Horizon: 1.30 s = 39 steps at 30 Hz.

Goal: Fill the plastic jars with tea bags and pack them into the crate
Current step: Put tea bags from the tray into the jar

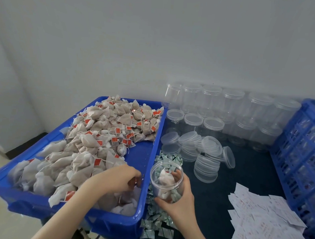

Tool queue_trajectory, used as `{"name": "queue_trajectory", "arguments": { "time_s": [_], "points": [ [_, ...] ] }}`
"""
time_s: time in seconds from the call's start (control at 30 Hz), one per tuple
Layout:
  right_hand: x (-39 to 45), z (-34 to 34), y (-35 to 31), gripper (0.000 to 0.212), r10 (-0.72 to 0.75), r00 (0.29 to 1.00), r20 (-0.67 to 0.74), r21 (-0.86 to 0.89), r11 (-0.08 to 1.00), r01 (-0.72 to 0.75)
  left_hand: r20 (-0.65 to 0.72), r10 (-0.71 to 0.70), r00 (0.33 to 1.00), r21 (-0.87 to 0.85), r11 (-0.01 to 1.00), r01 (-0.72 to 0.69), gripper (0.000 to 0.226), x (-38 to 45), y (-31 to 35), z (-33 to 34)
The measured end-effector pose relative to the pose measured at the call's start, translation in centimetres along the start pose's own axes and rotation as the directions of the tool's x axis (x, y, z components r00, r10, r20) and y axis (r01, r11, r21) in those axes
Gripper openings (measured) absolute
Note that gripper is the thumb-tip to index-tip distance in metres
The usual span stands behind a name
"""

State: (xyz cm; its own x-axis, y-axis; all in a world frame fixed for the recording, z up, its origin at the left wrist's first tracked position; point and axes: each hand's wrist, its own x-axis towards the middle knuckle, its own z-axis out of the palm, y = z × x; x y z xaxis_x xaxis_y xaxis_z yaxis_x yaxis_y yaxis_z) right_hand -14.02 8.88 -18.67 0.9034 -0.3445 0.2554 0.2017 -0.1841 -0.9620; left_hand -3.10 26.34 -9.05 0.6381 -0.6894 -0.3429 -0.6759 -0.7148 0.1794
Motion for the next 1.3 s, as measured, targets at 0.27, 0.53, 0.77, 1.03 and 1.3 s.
{"name": "queue_trajectory", "arguments": {
  "time_s": [0.27,0.53,0.77,1.03,1.3],
  "points": [
    [-0.1,-0.1,0.2,0.093,-0.005,1.000,0.005,-0.035,0.999,0.005,-0.378,-0.001,0.926,-0.236,0.967,-0.095,0.029,-2.6,-0.6,-3.2],
    [-0.2,0.2,-0.2,0.091,0.006,1.000,-0.002,-0.042,0.999,-0.006,-0.693,0.035,0.720,-0.218,0.942,-0.256,0.033,-4.0,1.8,-5.9],
    [-0.3,0.1,-0.6,0.088,-0.003,1.000,-0.014,-0.037,0.999,0.003,-0.749,0.110,0.653,-0.233,0.879,-0.415,0.033,-2.8,5.6,-7.1],
    [-0.4,-0.3,-1.1,0.087,-0.009,1.000,-0.017,-0.007,1.000,0.009,-0.841,0.095,0.533,-0.244,0.813,-0.529,0.027,-1.2,8.1,-6.2],
    [0.1,-0.7,-1.1,0.089,0.044,0.999,-0.029,0.026,0.999,-0.044,-0.781,0.149,0.607,-0.290,0.773,-0.564,0.019,0.0,9.4,-5.7]
  ]
}}
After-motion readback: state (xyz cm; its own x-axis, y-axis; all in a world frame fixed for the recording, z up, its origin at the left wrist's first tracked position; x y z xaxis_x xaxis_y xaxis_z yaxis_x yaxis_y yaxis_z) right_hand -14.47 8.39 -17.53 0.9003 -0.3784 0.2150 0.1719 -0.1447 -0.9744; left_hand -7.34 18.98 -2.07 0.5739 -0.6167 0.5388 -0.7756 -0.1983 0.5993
